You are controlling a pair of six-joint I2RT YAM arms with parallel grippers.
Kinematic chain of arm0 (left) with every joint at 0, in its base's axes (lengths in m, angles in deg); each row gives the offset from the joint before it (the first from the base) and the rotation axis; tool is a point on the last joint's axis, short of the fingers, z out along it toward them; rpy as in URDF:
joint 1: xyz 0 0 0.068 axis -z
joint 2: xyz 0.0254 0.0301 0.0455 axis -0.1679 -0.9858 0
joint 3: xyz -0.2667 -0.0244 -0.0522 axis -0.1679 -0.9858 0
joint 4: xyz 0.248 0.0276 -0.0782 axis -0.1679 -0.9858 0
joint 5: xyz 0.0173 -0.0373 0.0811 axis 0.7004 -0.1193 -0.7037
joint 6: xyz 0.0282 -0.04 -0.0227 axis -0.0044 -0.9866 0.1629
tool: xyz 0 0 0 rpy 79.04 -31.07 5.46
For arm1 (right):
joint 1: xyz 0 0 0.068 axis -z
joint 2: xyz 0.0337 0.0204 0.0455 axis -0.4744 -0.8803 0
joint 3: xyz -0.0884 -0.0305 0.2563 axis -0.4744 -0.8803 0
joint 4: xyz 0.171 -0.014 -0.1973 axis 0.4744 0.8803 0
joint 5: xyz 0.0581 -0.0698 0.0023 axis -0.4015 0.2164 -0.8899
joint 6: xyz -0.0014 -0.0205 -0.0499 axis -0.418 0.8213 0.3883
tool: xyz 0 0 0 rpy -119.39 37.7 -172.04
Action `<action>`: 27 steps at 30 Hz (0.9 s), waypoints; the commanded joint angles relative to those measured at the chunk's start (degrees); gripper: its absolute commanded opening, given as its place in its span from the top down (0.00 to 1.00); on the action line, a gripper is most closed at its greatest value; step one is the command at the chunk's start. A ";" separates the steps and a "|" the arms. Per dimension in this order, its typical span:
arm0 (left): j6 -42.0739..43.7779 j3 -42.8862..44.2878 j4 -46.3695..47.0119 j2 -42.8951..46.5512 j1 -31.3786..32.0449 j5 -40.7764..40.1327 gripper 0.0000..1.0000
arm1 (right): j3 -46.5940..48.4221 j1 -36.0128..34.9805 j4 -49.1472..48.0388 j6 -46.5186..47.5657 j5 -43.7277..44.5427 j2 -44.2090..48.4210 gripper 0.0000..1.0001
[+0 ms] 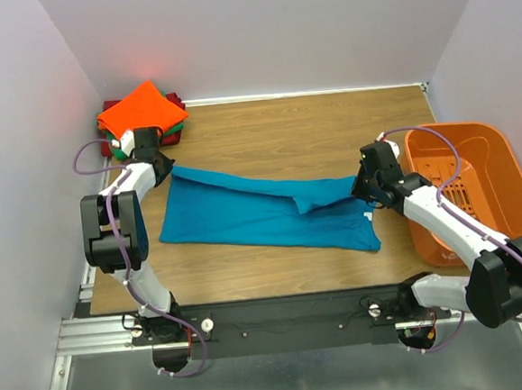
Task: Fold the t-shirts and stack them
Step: Fold the tshirt
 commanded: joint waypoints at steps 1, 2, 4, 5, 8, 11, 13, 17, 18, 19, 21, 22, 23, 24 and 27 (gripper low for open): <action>0.53 -2.66 0.87 3.57 -0.46 -0.33 1.00 | -2.72 0.06 1.40 -1.26 -0.59 1.94 0.99; 0.53 -3.53 0.96 4.18 -0.46 -0.51 1.00 | -3.42 -0.02 1.40 -1.26 -0.59 2.55 0.99; 0.35 -4.33 0.88 4.80 -0.46 -0.68 1.00 | -3.95 0.06 1.40 -1.26 -0.24 3.26 0.99; 0.35 -5.03 0.96 5.07 -0.46 -0.68 1.00 | -4.13 0.06 1.49 -1.26 -0.15 3.61 0.99; 0.18 -6.35 1.14 6.47 -0.46 -0.33 1.00 | -4.04 0.06 2.28 -0.91 1.25 4.32 0.99; 0.00 -7.58 1.05 8.05 -0.46 -0.16 1.00 | -3.60 0.06 2.81 -0.56 2.13 4.41 0.99; -0.09 -8.37 0.79 9.28 -0.46 -0.42 1.00 | -3.60 0.06 2.81 -0.47 2.13 4.06 0.99; -0.26 -11.18 0.70 11.66 -0.38 -1.21 1.00 | -4.22 0.06 2.98 -0.56 2.31 4.58 0.99; -0.18 -11.80 0.96 12.53 -0.46 -1.38 1.00 | -4.30 0.06 2.98 -0.56 2.31 4.84 0.99; -0.26 -12.24 1.05 12.89 -0.38 -1.39 1.00 | -4.65 0.06 3.07 -0.56 2.22 4.93 0.99; -0.35 -13.82 1.40 13.77 -0.38 -1.47 1.00 | -5.09 0.06 3.16 -0.64 2.05 5.46 0.99; -0.44 -14.52 1.58 14.03 -0.46 -1.39 1.00 | -5.36 0.06 3.07 -0.64 1.61 5.63 0.99; -0.53 -15.75 2.10 14.30 -0.46 -1.47 1.00 | -5.97 0.06 3.07 -0.73 1.43 5.64 0.99; -0.53 -16.46 2.37 14.82 -0.46 -1.65 1.00 | -6.32 0.15 3.07 -0.82 1.26 5.81 0.99; -0.88 -19.09 3.95 16.05 -0.46 -2.00 1.00 | -7.91 0.15 3.07 -0.82 0.73 6.34 0.99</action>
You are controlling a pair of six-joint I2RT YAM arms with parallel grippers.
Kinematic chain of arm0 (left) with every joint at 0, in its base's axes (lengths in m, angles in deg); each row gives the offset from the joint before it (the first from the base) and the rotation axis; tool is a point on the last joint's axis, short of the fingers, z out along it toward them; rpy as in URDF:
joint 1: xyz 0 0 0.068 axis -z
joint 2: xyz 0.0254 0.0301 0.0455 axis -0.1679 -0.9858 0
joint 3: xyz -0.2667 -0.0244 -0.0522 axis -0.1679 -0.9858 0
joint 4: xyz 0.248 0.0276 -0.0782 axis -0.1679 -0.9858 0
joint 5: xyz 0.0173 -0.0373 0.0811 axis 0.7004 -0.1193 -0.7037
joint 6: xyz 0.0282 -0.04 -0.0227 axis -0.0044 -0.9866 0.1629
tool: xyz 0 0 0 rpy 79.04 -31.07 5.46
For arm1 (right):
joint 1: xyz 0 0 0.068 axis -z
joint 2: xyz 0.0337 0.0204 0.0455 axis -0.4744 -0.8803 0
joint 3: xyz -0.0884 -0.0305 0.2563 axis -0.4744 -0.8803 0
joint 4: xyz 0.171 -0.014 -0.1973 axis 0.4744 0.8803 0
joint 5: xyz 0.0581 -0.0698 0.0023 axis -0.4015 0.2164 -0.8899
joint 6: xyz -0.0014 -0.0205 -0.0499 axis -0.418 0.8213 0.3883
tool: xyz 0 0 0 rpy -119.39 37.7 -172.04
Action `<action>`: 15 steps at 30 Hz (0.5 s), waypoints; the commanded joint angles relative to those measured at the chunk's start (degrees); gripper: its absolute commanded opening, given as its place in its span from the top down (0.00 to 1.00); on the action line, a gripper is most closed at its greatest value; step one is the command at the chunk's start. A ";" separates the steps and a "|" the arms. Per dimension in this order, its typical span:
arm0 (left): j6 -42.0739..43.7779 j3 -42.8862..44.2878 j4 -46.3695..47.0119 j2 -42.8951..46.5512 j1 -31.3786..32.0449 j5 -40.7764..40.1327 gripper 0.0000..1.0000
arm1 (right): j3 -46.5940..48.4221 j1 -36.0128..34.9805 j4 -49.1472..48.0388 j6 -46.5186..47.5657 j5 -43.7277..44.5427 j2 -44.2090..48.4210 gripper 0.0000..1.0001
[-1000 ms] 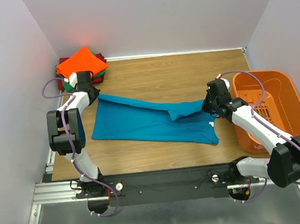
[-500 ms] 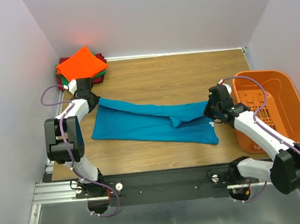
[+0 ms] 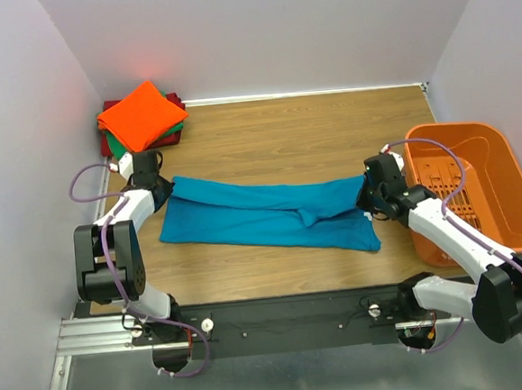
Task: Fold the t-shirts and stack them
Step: Fold the tshirt
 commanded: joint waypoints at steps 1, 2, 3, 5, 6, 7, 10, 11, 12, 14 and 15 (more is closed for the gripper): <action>-0.57 -2.97 2.33 2.68 -0.42 -1.83 1.00 | -2.53 0.06 2.18 -0.06 0.44 1.44 0.99; -0.75 -4.02 3.03 3.03 -0.42 -1.83 1.00 | -2.88 0.06 2.18 0.03 0.36 1.62 0.95; -0.75 -4.46 3.47 3.73 -0.42 -1.57 1.00 | -3.49 0.06 2.18 0.12 0.44 1.79 0.90; -0.84 -5.08 3.91 4.43 -0.42 -1.56 0.87 | -3.76 0.06 2.18 0.38 0.10 2.41 0.77; -0.84 -5.78 4.18 5.66 -0.33 -1.30 0.78 | -3.76 0.06 2.18 0.47 -0.08 2.58 0.62; -0.66 -6.13 4.53 6.28 -0.42 -0.95 0.70 | -3.42 0.06 2.18 0.56 -0.26 3.20 0.54; 0.65 -6.93 5.41 9.18 -0.42 -0.16 0.49 | -2.27 -0.03 2.18 1.52 -0.96 3.20 0.38; 1.01 -6.93 5.50 9.97 -0.42 -0.07 0.47 | -1.14 -0.20 2.18 2.05 -1.22 2.85 0.37; 2.05 -7.10 6.11 11.63 -0.33 0.37 0.45 | 0.00 -1.16 2.00 2.58 -1.05 1.81 0.37; 2.94 -7.28 6.37 13.05 0.02 1.33 0.45 | 0.97 -2.83 1.65 2.49 -0.53 0.05 0.38; 3.46 -7.28 6.64 13.40 0.54 1.95 0.45 | 1.59 -3.62 1.21 2.32 1.04 -2.31 0.38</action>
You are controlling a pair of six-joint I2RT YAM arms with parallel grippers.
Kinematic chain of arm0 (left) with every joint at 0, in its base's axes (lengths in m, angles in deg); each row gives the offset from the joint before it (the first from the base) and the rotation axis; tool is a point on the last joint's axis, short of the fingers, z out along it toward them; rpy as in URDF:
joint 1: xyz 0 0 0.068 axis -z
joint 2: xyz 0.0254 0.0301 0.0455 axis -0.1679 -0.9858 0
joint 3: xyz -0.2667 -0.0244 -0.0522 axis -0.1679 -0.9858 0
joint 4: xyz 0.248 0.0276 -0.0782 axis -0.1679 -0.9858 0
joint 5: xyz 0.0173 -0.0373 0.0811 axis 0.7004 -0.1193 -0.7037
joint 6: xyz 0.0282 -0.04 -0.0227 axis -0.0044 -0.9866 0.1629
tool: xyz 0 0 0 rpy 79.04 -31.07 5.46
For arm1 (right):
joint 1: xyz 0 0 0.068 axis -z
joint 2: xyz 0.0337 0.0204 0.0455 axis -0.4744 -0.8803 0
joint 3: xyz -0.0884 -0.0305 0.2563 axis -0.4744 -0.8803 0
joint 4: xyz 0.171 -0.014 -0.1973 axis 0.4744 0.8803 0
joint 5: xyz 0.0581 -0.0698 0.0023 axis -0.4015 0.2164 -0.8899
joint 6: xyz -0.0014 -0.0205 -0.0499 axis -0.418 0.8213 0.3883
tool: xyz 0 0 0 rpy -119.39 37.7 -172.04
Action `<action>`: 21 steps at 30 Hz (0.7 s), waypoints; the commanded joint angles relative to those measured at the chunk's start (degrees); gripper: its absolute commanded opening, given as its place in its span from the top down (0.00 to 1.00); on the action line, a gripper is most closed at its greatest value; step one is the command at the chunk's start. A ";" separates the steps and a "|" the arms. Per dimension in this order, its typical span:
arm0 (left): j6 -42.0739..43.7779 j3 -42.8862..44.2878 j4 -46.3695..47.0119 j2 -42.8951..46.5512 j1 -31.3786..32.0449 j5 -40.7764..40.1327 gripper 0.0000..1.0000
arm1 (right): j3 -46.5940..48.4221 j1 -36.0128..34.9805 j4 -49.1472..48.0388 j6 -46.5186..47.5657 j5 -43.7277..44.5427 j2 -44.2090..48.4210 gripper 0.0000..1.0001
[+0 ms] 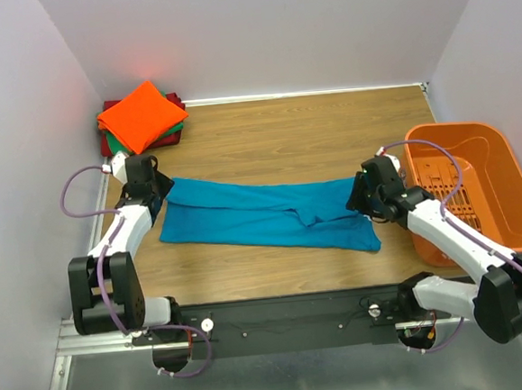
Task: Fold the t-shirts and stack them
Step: Fold the tshirt
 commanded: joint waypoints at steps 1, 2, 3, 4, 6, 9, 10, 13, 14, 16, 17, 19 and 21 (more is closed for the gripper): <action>3.44 -0.41 3.19 3.52 2.18 2.39 0.45 | 4.02 -3.65 -1.23 0.92 2.61 -4.60 0.38; 3.71 -0.41 3.19 3.70 4.11 2.57 0.45 | 4.03 -3.92 -1.24 1.01 2.62 -5.75 0.39; 4.07 -0.07 3.19 3.88 5.61 2.48 0.45 | 4.81 -3.92 -2.11 1.09 4.10 -7.15 0.39; 4.50 0.20 3.19 3.88 9.19 2.05 0.45 | 5.08 -3.92 -2.47 0.75 5.59 -9.43 0.40; 5.30 0.81 3.45 3.88 12.72 1.78 0.45 | 5.95 -3.92 -3.44 0.74 9.03 -11.72 0.42; 7.04 1.60 4.85 3.00 19.93 2.65 0.46 | 6.58 -3.92 -4.93 0.22 7.73 -15.24 0.43; 7.75 1.78 5.29 2.13 21.43 4.31 0.47 | 6.05 -3.92 -5.46 0.04 7.11 -15.77 0.43; 10.30 3.10 8.46 0.29 28.11 7.39 0.48 | 4.47 -3.92 -7.30 -0.75 5.87 -15.78 0.43; 10.83 3.54 9.51 -0.33 31.34 8.01 0.48 | 4.03 -3.92 -7.57 -0.93 5.70 -15.69 0.43; 11.80 4.77 10.74 -2.43 34.00 10.29 0.48 | 3.07 -3.92 -7.75 -1.19 5.78 -15.69 0.44; 12.06 5.29 10.75 -3.23 35.06 12.04 0.48 | 2.71 -3.92 -7.75 -1.28 5.78 -15.34 0.44; 13.29 7.05 10.92 -5.60 38.57 12.85 0.48 | 2.10 -3.92 -7.83 -1.63 5.78 -14.99 0.46; 14.08 8.54 10.92 -7.36 40.68 13.03 0.48 | 1.39 -3.92 -7.92 -1.72 5.78 -14.37 0.48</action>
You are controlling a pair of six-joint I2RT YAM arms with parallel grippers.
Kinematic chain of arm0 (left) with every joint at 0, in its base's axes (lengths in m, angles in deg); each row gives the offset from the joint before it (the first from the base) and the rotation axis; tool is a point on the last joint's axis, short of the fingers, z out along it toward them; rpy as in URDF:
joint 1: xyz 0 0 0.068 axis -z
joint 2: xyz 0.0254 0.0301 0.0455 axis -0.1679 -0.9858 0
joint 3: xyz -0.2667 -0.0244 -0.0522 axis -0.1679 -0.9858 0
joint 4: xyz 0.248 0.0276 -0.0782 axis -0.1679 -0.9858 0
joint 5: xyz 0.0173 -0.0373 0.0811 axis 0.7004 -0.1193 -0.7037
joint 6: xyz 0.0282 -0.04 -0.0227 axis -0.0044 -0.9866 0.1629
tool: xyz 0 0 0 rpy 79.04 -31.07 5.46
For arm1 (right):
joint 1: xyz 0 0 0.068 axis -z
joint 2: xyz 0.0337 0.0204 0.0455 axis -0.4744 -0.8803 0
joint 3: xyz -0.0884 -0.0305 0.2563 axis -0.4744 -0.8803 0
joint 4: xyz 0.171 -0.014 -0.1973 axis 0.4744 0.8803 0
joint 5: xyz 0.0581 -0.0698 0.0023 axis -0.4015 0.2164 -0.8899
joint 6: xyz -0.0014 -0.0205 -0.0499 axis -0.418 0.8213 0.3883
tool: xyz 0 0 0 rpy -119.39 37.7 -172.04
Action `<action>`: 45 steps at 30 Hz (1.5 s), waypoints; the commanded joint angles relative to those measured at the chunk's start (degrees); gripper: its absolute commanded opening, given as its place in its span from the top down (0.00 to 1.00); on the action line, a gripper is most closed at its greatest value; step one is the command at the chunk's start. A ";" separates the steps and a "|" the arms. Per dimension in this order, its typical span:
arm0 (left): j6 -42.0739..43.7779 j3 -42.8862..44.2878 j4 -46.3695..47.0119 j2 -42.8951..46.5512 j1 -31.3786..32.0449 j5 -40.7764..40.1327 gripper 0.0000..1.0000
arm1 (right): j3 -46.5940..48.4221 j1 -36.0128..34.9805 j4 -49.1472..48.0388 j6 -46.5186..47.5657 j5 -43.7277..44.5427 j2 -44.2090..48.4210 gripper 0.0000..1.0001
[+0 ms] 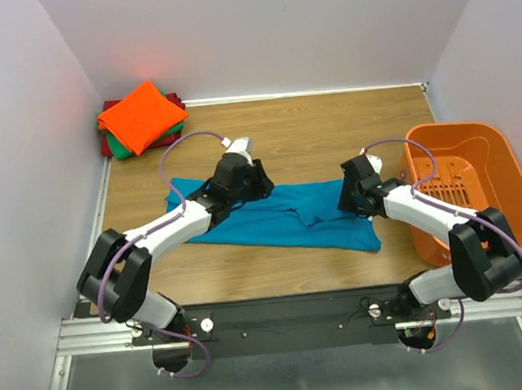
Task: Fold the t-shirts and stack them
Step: Fold the tshirt
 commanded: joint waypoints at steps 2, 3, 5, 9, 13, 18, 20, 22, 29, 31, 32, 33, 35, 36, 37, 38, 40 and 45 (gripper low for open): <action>4.95 4.48 1.85 -5.36 6.53 4.57 0.48 | -2.39 -0.14 -1.06 -1.24 1.08 2.26 0.50; 5.40 5.02 1.77 -6.16 7.76 4.40 0.48 | -2.65 -0.14 -1.06 -1.32 1.08 2.62 0.50; 6.45 6.07 1.76 -8.79 11.18 4.58 0.48 | -3.01 -0.23 -1.06 -1.41 1.17 3.14 0.50; 8.82 9.50 0.97 -12.84 15.68 4.40 0.48 | -3.27 -0.14 -1.06 -1.50 1.43 3.58 0.50; 9.62 12.57 -0.95 -16.61 19.02 2.65 0.48 | -3.36 -0.14 -1.06 -1.59 1.61 3.50 0.50; 9.79 14.60 -3.25 -18.91 21.13 -1.75 0.52 | -3.45 -0.14 -1.06 -1.68 1.79 4.11 0.50; 10.14 15.04 -5.35 -19.61 21.57 -2.71 0.53 | -3.54 -0.05 -0.97 -1.68 1.96 4.46 0.50; 9.97 15.22 -6.32 -20.40 22.36 -5.25 0.53 | -3.54 -0.14 -1.06 -1.77 2.05 4.55 0.50; 10.50 15.48 -7.64 -22.07 23.42 -8.08 0.54 | -3.54 -0.05 -1.06 -2.03 2.31 4.64 0.50; 10.59 15.57 -7.73 -22.51 23.42 -8.61 0.54 | -3.54 -0.14 -1.06 -2.03 2.31 4.64 0.50; 10.59 15.66 -7.73 -22.60 23.42 -8.78 0.55 | -3.54 0.03 -1.06 -2.03 2.31 4.81 0.50; 10.50 15.83 -8.08 -22.77 23.51 -9.13 0.55 | -3.54 -0.14 -1.06 -2.03 2.31 4.82 0.50; 10.50 15.92 -8.08 -22.86 23.51 -9.40 0.58 | -3.62 -0.05 -1.06 -1.94 2.40 4.90 0.50; 10.50 16.01 -8.17 -22.69 23.60 -9.83 0.62 | -3.62 -0.05 -1.06 -1.94 2.40 4.99 0.50; 10.50 16.09 -8.17 -22.69 23.60 -10.01 0.65 | -3.62 -0.05 -1.06 -1.94 2.49 4.99 0.50; 10.41 16.18 -8.34 -22.69 23.60 -10.19 0.70 | -3.62 -0.05 -0.97 -1.94 2.49 4.82 0.50; 10.67 16.62 -8.87 -22.95 23.60 -10.98 0.78 | -3.62 -0.05 -1.06 -2.03 2.58 4.64 0.50; 10.67 17.15 -10.27 -22.34 23.60 -12.56 1.00 | -3.80 -0.05 -1.06 -2.12 2.75 4.90 0.50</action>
